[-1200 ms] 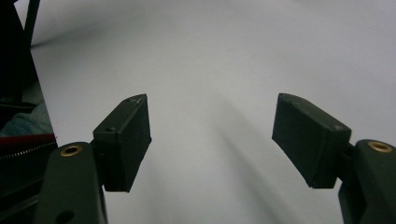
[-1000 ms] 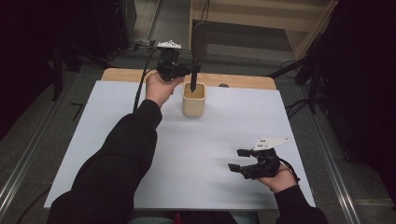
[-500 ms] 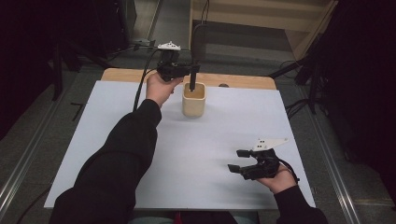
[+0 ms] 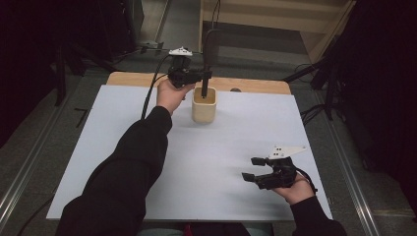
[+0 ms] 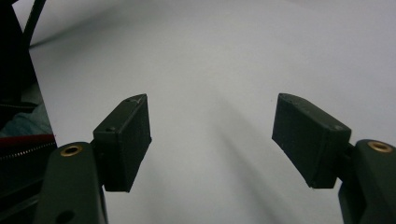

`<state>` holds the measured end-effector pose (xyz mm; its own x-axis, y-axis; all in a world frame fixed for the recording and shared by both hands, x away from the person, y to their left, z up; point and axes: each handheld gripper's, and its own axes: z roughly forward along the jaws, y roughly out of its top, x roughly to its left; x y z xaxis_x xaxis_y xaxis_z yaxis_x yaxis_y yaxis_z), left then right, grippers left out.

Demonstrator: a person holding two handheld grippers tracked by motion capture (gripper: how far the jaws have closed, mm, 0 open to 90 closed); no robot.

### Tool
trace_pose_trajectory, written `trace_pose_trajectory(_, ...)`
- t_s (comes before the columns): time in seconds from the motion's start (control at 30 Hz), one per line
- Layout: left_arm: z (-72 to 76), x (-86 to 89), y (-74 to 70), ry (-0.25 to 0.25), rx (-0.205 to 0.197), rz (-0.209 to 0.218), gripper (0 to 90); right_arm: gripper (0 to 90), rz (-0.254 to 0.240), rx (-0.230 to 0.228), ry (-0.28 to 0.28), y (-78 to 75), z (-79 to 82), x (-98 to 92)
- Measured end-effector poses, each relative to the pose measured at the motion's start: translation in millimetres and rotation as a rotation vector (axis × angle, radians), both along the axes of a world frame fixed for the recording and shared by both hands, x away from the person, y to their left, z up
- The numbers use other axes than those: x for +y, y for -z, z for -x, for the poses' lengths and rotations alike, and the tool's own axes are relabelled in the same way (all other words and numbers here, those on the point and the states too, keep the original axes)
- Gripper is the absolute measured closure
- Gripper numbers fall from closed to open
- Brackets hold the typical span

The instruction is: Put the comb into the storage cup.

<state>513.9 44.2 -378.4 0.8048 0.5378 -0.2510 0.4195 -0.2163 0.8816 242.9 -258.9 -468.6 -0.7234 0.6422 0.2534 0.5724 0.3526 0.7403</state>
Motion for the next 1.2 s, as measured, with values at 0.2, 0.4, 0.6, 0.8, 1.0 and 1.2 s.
trace_pose_trajectory(0.2, -0.7, -0.5, 5.8, -0.004, 0.007, 0.003, 72.9, 25.9, 0.003, 0.003, -0.004, 0.5, -0.4, 0.0)
trace_pose_trajectory(0.4, 1.2, -2.4, 10.1, -0.01, 0.007, 0.005, 72.9, 25.9, 0.01, 0.012, 0.003, 2.1, -1.3, 0.4)
trace_pose_trajectory(0.6, 1.4, -2.6, 19.6, -0.01, 0.025, 0.006, 72.9, 25.9, 0.016, 0.029, 0.008, 4.5, -2.3, -0.7)
trace_pose_trajectory(0.8, 1.4, -3.0, 27.2, -0.012, 0.032, -0.001, 72.8, 25.9, 0.012, 0.027, 0.006, 4.5, -2.6, -1.0)
trace_pose_trajectory(1.0, 2.9, -4.3, 31.3, -0.01, 0.027, -0.017, 72.9, 25.9, 0.011, 0.029, 0.006, 4.0, -2.1, -0.9)
trace_pose_trajectory(1.2, 3.2, -2.2, 36.8, -0.015, 0.036, -0.012, 72.8, 25.9, 0.011, 0.026, 0.005, 3.8, -2.0, -0.7)
